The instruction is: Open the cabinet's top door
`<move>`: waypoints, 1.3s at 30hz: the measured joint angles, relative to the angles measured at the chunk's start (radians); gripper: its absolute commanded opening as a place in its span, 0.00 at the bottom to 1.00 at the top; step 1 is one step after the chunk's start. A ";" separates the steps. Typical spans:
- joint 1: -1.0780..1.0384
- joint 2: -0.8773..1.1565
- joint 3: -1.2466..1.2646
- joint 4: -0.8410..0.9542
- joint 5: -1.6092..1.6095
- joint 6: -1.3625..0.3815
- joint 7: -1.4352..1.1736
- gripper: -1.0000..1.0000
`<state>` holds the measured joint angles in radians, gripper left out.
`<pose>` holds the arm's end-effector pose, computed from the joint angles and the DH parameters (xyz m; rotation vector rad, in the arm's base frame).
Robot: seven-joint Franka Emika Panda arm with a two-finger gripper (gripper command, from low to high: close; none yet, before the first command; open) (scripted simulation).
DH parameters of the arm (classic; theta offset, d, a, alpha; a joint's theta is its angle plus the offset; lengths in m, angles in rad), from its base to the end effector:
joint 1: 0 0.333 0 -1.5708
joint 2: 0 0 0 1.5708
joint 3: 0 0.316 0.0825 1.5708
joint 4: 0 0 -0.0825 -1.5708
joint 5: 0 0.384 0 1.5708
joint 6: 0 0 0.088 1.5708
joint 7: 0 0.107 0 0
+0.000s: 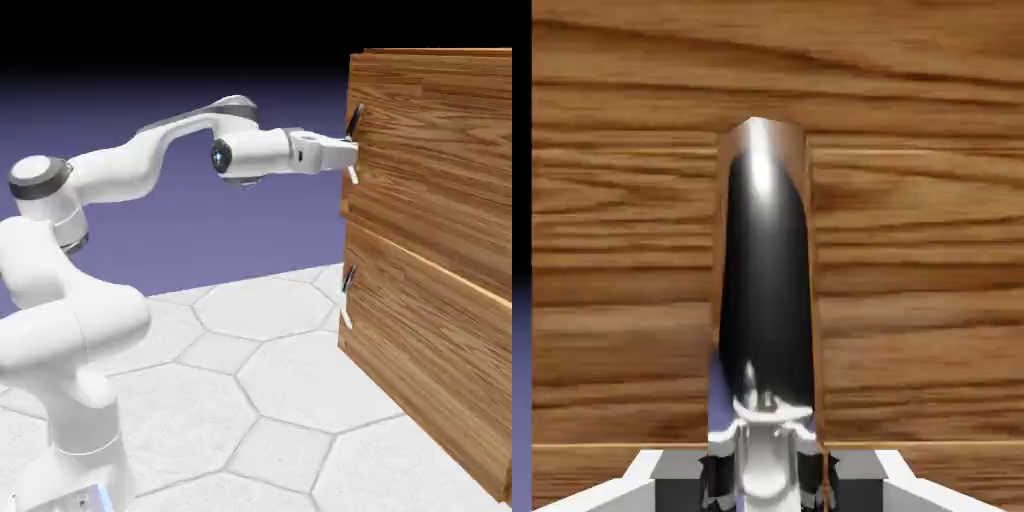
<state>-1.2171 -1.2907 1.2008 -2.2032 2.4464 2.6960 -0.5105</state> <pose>0.4621 0.1646 0.5531 -1.7643 0.6566 -1.7117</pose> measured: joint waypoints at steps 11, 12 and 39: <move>0.326 -0.047 -0.261 -0.399 -0.067 -0.322 -0.135 0.00; 0.355 -0.054 -0.295 -0.435 -0.088 -0.355 -0.144 0.00; 0.483 -0.037 -1.273 -0.733 -0.944 -1.086 -0.313 0.00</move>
<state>-0.7337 -1.3272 -0.0719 -2.9359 1.5025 1.6095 -0.8239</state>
